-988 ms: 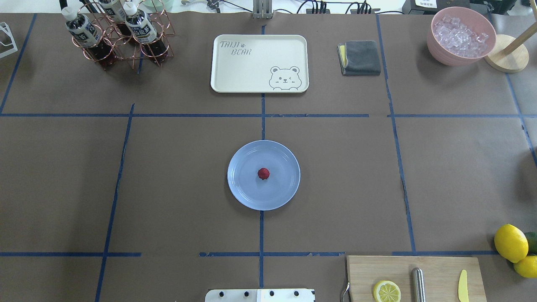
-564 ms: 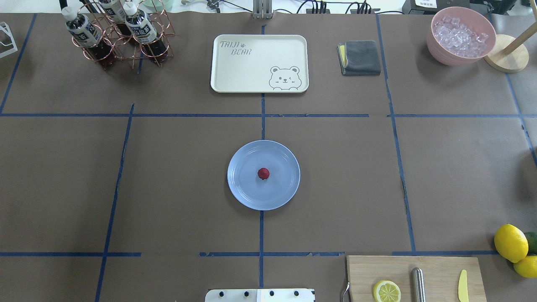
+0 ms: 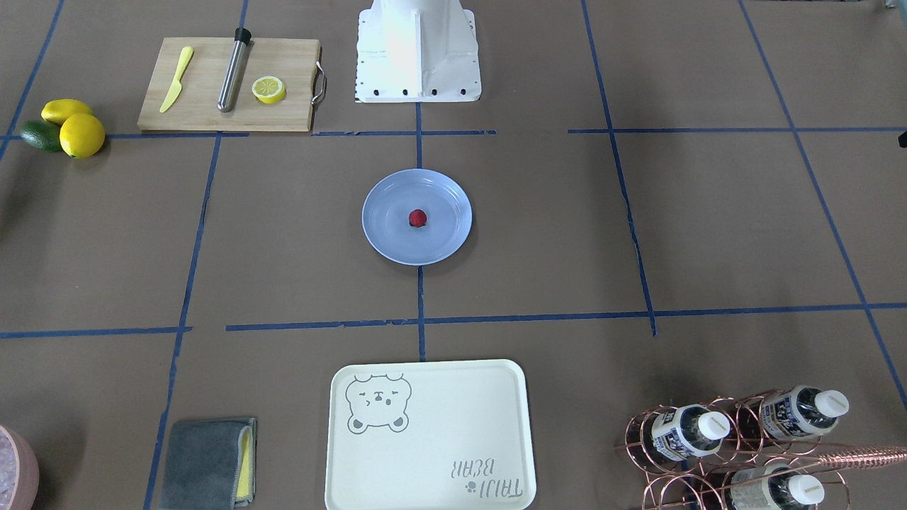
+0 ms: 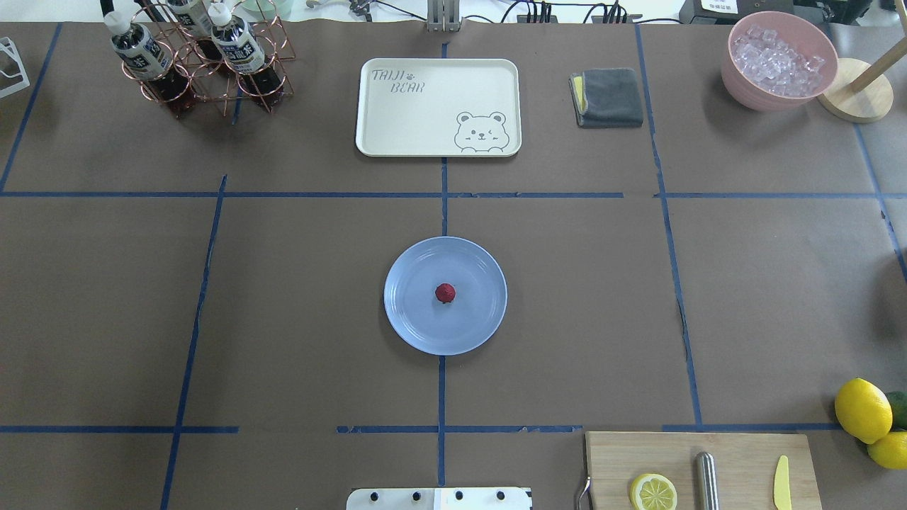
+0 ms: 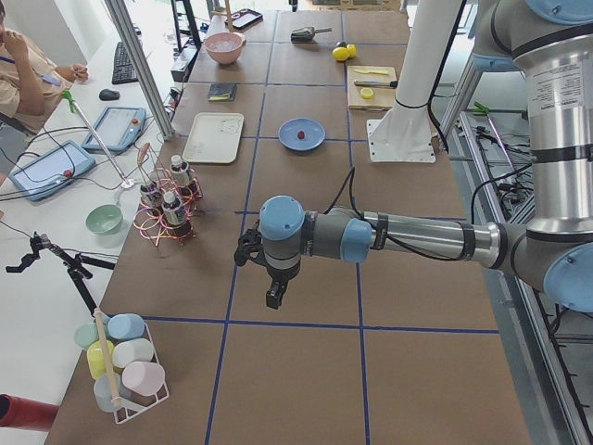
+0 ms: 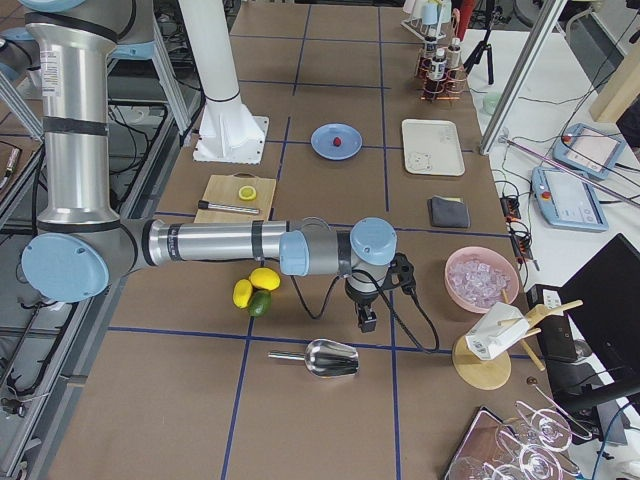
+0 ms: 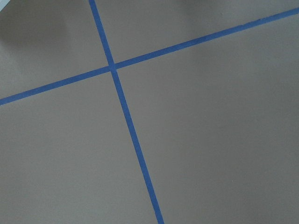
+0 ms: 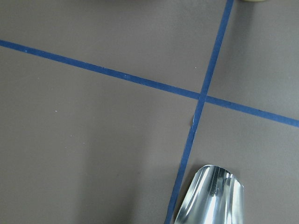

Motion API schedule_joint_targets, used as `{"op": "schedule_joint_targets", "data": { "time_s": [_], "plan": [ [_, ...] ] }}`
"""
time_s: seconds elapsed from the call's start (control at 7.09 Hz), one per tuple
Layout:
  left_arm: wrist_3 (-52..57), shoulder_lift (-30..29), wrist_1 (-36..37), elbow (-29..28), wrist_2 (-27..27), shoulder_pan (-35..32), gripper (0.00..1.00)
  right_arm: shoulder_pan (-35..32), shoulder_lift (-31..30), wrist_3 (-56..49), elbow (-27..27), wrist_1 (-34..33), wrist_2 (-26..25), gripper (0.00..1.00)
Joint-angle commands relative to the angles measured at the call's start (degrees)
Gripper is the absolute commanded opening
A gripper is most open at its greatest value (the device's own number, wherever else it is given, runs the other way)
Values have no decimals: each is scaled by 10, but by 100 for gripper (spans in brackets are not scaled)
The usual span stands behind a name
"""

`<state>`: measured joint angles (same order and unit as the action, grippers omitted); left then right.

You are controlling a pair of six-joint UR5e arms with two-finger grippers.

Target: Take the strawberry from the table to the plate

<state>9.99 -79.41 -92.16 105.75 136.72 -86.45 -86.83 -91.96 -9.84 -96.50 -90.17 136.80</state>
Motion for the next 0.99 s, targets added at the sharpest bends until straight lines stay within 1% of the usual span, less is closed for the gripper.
{"op": "schedule_joint_targets", "data": {
  "time_s": [0.0,0.14,0.28,0.42,0.85],
  "plan": [
    [1,0,-2,0,13,1,100,-14,7,0,-20,-4,1,100],
    [1,0,-4,1,17,1,100,-25,5,0,-35,-22,1,100],
    [0,0,-27,0,22,1,100,-30,4,0,-37,-29,1,100],
    [0,0,-31,0,21,1,100,-31,-1,0,-45,-30,3,100],
    [0,0,-40,-14,21,1,100,-30,-5,0,-44,-28,8,100]
  ]
}}
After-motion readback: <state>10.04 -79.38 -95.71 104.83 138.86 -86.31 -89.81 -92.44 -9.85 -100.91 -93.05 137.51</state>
